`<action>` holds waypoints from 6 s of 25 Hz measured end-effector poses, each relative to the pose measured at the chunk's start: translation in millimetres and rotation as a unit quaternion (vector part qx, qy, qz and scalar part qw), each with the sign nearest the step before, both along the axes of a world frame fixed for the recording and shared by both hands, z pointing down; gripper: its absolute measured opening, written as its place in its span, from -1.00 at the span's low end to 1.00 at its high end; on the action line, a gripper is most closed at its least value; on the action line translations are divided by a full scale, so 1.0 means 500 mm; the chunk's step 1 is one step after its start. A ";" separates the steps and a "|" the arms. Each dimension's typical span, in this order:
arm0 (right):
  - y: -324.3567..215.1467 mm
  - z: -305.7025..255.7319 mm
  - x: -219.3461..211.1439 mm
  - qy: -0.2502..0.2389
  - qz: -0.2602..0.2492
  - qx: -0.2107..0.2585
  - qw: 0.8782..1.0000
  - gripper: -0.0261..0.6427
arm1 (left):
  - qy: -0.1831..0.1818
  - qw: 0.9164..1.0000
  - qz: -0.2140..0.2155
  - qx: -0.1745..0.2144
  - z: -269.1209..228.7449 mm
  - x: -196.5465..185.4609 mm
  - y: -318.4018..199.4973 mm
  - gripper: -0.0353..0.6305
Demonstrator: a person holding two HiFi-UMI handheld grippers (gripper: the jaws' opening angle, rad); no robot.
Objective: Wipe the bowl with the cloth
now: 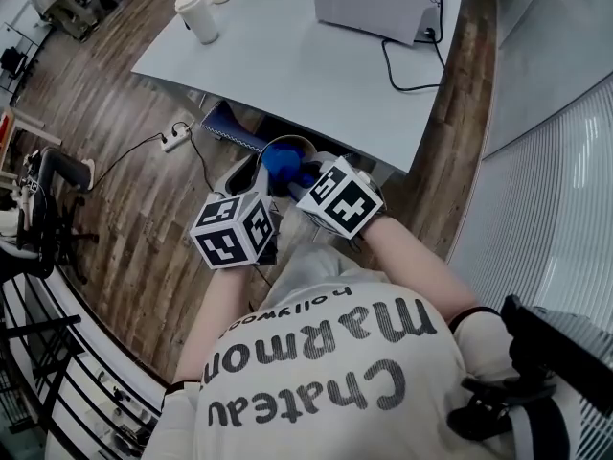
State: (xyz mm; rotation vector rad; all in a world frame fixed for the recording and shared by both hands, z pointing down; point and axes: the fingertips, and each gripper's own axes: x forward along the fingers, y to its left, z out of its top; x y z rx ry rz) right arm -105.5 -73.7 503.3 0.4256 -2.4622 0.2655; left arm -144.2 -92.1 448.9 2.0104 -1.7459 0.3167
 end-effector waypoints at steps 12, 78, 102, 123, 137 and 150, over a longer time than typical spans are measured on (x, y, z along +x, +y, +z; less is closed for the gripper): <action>-0.034 0.006 0.015 0.028 0.040 0.013 0.999 -0.78 | 0.016 1.000 0.004 -0.014 0.011 -0.009 0.002 -0.65; -0.415 -0.239 -0.311 0.008 0.158 0.127 0.979 -0.78 | 0.240 0.966 0.088 0.044 -0.143 -0.391 -0.382 -0.62; -0.390 -0.340 -0.373 -0.208 0.226 0.022 0.951 -0.77 | 0.269 0.959 0.011 0.083 -0.180 -0.412 -0.388 -0.68; -0.344 -0.231 -0.274 -0.140 0.125 -0.015 0.982 -0.77 | 0.335 0.942 -0.016 0.032 -0.130 -0.272 -0.408 -0.65; -0.375 -0.132 0.082 -0.063 0.053 -0.021 0.996 -0.77 | 0.342 0.937 -0.070 -0.006 -0.024 0.008 -0.383 -0.66; -0.458 -0.126 0.226 -0.089 0.055 -0.004 0.994 -0.77 | 0.329 0.942 -0.061 -0.019 0.017 0.119 -0.358 -0.66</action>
